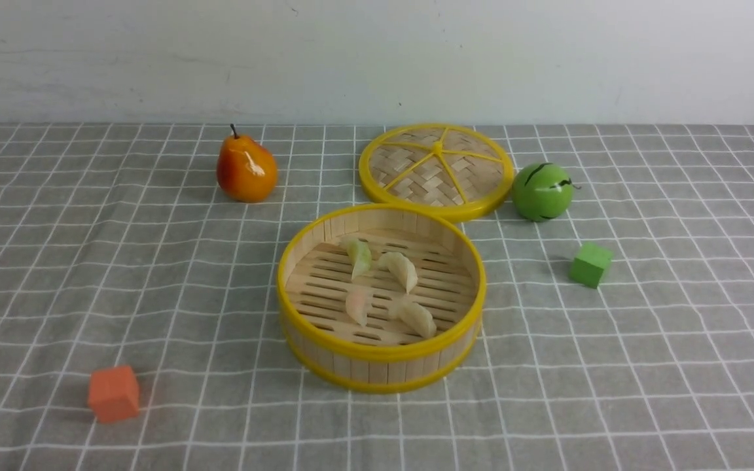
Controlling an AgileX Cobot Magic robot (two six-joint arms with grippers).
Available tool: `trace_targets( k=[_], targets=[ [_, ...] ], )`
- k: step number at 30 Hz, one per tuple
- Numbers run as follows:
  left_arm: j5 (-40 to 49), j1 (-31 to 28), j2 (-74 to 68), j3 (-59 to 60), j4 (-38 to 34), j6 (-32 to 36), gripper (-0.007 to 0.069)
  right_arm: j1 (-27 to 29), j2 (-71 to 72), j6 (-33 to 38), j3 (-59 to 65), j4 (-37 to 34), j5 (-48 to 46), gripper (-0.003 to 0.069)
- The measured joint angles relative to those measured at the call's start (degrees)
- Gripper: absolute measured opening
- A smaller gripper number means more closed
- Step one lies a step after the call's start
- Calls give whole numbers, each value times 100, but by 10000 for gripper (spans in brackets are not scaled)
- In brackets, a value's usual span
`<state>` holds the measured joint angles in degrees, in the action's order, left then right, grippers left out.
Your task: Put the dumplings into the steamer on the table with the grey tablecloth.
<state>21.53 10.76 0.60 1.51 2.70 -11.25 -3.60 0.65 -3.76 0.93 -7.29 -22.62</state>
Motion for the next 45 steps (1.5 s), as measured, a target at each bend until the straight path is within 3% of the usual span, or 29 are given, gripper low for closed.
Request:
trace_targets(
  k=[45],
  targets=[
    [170,0,0,16,-80,41,-14,0,0,0,0,0,0,85]
  ],
)
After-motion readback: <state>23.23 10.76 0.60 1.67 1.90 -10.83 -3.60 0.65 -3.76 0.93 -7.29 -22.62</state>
